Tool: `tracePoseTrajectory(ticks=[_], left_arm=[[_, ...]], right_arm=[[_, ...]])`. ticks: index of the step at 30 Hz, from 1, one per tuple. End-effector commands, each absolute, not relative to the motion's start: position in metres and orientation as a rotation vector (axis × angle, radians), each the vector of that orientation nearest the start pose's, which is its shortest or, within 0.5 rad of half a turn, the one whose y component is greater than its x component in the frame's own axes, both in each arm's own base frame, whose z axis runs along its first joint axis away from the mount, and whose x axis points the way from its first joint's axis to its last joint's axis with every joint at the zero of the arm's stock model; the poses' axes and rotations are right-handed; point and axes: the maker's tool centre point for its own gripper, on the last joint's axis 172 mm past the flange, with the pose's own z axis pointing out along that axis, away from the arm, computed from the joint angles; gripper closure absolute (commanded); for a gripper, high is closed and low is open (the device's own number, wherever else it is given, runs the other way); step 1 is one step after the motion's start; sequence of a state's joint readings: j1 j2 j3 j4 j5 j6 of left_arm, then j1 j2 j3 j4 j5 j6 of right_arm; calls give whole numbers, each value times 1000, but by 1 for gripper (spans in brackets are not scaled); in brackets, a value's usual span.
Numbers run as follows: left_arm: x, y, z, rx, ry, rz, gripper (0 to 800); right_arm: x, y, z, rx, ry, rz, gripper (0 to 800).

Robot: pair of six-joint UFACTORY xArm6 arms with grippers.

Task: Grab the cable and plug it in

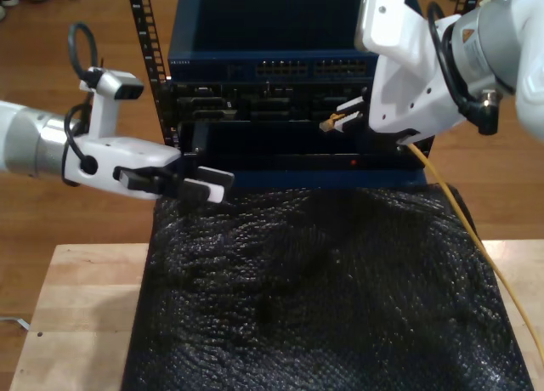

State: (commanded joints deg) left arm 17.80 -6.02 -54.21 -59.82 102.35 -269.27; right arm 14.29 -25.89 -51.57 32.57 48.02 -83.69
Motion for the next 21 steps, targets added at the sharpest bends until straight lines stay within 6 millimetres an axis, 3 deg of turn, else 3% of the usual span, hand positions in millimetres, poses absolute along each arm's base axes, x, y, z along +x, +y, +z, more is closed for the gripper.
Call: tracePoseTrajectory(ticks=[7,11,21], left_arm=[[359,-102,288,1843,-1150,458,2],[351,-71,275,1963,-1277,390,2],[325,9,260,2150,-1542,173,2]], right_arm=[[445,195,370,-2134,-1854,-1018,800],[444,196,370,-2127,-1859,-1006,800],[444,196,368,-2128,-1857,-998,800]])
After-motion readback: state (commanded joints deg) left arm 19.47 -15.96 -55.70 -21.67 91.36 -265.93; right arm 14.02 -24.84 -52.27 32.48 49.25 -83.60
